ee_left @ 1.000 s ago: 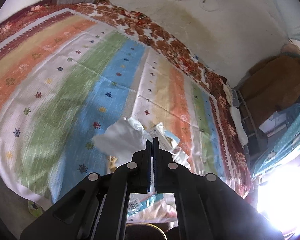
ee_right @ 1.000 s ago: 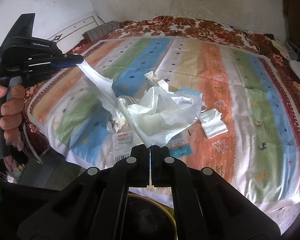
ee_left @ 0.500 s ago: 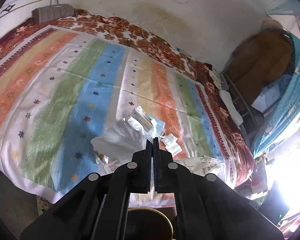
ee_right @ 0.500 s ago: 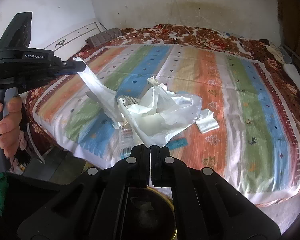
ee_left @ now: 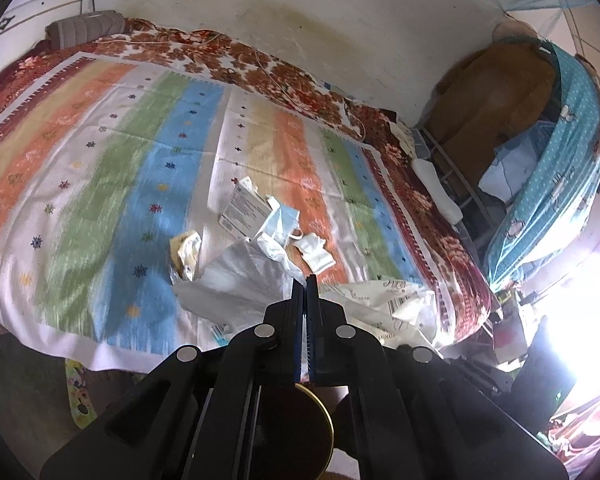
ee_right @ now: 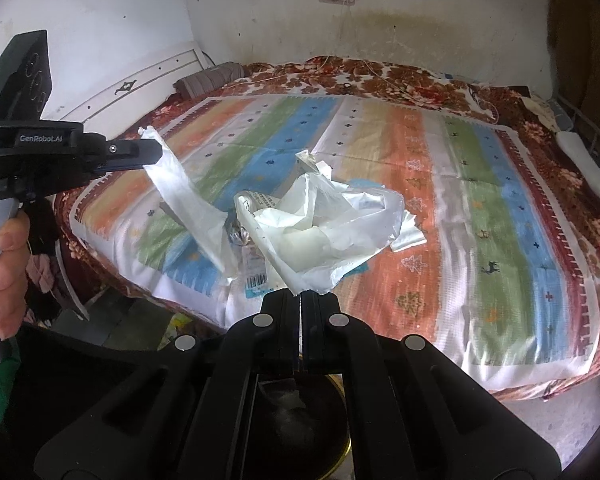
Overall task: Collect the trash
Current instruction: 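Lift both held white items off the bed and carry them over the bin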
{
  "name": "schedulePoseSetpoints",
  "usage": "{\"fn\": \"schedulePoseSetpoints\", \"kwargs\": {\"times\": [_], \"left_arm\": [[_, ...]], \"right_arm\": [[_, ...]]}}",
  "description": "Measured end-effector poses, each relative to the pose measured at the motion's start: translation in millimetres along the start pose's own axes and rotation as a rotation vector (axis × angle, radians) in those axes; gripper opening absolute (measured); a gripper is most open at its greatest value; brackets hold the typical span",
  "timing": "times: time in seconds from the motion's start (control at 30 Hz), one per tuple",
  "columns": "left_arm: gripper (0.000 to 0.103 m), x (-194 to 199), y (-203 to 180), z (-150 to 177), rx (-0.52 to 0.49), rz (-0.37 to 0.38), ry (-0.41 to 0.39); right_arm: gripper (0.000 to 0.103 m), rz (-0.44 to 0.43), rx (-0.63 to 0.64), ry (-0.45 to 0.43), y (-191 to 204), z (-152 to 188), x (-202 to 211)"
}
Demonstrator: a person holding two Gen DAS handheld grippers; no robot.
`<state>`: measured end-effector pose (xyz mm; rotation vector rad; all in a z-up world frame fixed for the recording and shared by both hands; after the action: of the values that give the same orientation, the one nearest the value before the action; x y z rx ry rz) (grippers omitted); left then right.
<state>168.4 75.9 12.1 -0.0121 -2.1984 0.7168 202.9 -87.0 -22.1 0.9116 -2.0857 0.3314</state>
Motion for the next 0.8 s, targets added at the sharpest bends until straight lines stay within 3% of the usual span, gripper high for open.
{"fn": "schedulePoseSetpoints", "kwargs": {"times": [0.8], "left_arm": [[0.001,2,-34,78,-0.112,0.057,0.082]], "right_arm": [[0.0,-0.004,-0.035,0.066,2,61,12]]}}
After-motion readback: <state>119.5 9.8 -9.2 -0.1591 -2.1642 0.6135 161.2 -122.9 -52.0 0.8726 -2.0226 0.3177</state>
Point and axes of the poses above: each gripper's, at about its wrist camera, not at the fingertips, and x roughly against the way its jaws point, y to its left, z to its underside, the point moved 7 cm from there along -x, roughly the way its jaws point, and after that the axes turned 6 degrees about y, right-handed, at the moved point
